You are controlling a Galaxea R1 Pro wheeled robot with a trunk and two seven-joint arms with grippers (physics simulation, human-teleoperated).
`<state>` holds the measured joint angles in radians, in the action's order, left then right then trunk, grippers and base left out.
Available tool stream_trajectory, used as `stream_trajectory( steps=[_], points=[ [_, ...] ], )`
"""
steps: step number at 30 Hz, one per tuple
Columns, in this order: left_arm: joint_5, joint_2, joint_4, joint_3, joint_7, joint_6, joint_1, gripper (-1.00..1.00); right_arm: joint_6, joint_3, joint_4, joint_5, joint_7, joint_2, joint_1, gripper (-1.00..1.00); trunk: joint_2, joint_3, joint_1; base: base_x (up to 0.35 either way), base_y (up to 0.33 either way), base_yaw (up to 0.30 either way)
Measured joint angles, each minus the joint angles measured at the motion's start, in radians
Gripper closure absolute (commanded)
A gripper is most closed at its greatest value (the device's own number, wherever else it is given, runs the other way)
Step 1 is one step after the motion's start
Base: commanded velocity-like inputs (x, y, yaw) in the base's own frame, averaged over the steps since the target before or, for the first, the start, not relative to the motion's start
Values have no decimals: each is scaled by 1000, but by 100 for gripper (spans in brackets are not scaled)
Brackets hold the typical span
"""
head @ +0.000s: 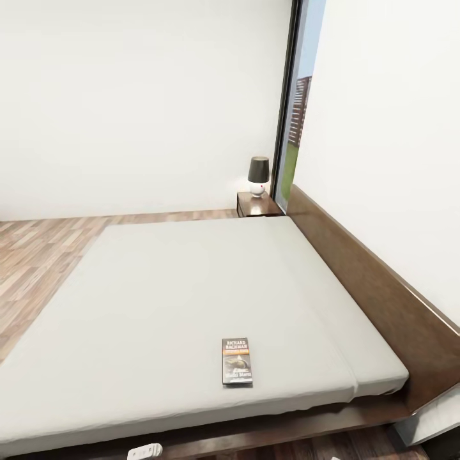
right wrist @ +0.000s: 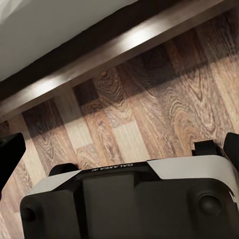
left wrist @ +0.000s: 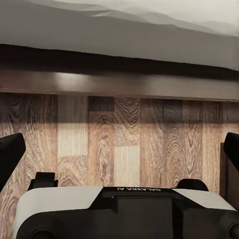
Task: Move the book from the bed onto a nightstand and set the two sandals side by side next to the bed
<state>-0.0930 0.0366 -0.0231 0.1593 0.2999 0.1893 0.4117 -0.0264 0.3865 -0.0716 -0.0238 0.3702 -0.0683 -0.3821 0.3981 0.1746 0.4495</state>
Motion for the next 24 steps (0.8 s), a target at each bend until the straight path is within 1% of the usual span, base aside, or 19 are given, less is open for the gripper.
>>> stream_trajectory(
  steps=[24],
  points=[
    [-1, 0, 0, 0, 0, 0, 0, -100, 0, 0, 0, -1, -1, 1, 0, -100, 0, 0, 0, 0, 0, 0]
  ],
)
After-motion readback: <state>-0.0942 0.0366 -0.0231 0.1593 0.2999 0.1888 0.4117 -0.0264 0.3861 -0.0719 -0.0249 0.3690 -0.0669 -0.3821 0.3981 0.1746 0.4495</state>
